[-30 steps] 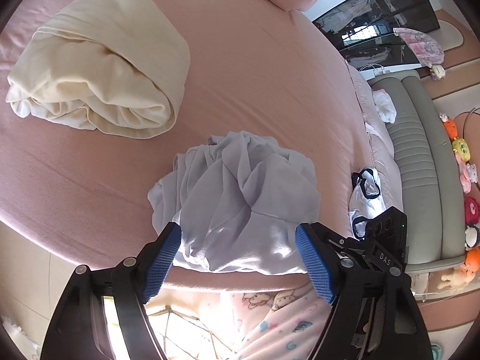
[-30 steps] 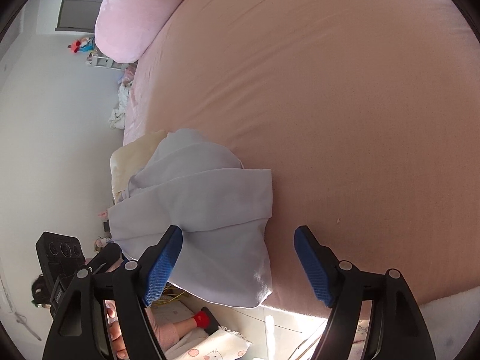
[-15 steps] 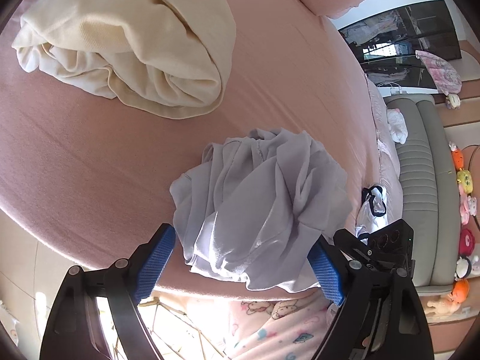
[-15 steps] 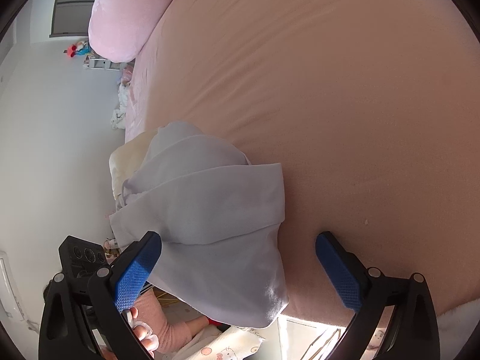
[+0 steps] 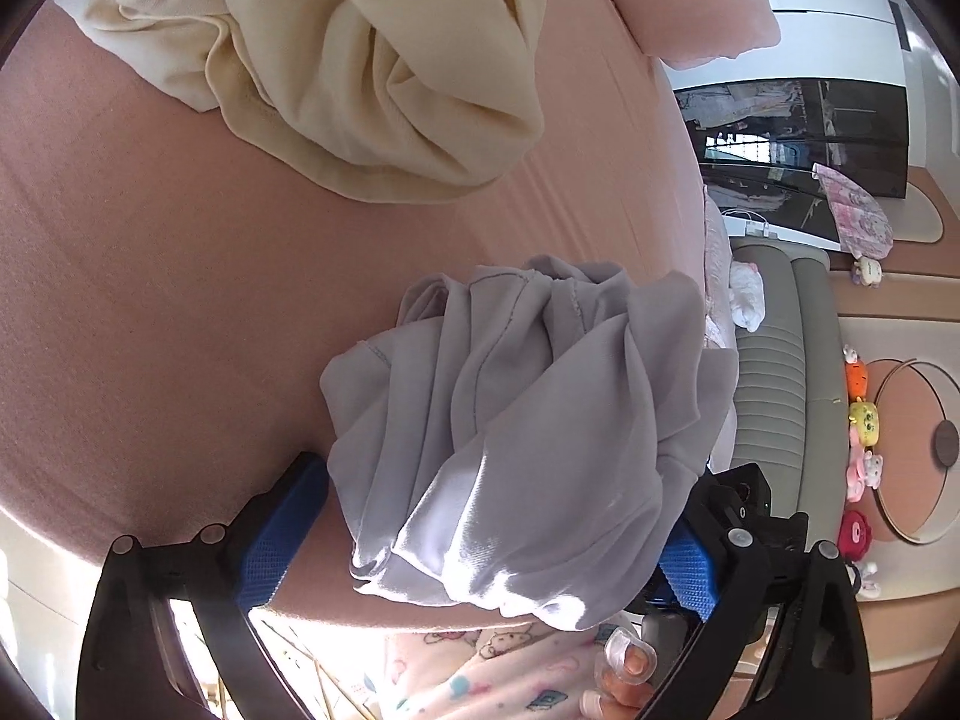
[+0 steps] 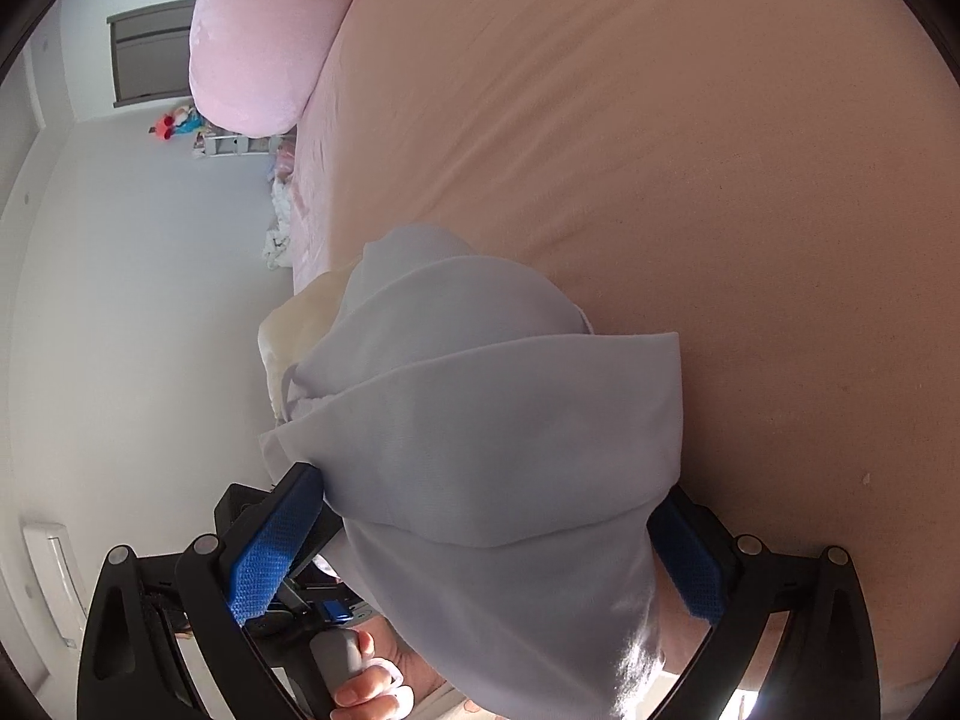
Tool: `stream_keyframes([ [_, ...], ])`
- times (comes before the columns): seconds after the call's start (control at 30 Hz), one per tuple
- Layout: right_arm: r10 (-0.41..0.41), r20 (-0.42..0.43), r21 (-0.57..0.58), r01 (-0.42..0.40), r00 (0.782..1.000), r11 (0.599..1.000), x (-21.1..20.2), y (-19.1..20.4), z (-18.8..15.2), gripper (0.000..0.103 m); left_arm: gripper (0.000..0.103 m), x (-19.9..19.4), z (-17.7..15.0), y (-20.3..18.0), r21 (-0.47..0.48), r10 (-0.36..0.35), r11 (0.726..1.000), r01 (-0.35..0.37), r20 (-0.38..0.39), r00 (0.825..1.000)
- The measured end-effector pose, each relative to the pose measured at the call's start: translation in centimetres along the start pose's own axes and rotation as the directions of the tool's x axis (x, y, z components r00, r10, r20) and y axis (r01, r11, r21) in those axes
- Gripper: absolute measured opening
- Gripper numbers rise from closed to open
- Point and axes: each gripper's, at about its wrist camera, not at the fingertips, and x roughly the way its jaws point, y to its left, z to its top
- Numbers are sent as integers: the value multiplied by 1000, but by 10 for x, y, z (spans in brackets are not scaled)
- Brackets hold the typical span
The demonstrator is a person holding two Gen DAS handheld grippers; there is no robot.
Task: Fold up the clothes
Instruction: 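Grasp the grey-white bundle with both grippers and lift it off the bed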
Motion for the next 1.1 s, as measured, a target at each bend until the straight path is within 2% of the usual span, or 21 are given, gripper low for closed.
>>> stream_keyframes([
  [0.17,98,17,2,-98,995,995,-4,-11,0,103,99,-3,-5,11,-38,-36,999,39,59,998],
  [0.3,137,-2,-28,-137,991,990,-6,-13,0,102,86,-5,-7,16,-56,-10,998,15,96,995],
  [0.4,139,0,-47,-139,990,989,-4,-11,1,102,74,-8,-11,20,-80,9,997,1,124,992],
  [0.5,120,9,-68,-119,993,991,-1,-6,2,102,73,-8,-12,22,-102,-4,995,19,139,990],
  [0.57,69,3,-103,-69,998,992,3,0,1,100,73,-8,-12,22,-99,-10,995,24,141,990],
  [0.67,-3,22,-142,6,1000,990,7,6,-2,93,73,-8,-13,20,-97,-16,995,30,142,990],
  [0.73,-18,47,-128,24,999,992,5,4,-3,81,73,-7,-13,19,-99,-13,995,27,140,990],
  [0.8,-17,67,-101,24,998,995,4,1,-2,64,73,-5,-13,14,-91,-3,996,15,135,991],
  [0.87,-2,76,-74,7,997,997,4,-3,-1,60,73,-3,-13,7,-81,7,997,4,130,992],
  [0.93,-6,82,-76,12,997,997,2,0,-1,57,68,-1,-14,1,-66,22,998,-13,130,991],
  [1.0,-31,93,-95,39,995,995,1,6,-3,55,56,-3,-16,-8,-26,43,999,-39,159,986],
  [1.1,-55,111,-121,69,992,990,-1,14,-6,53,45,-7,-19,-18,25,58,998,-64,194,979],
])
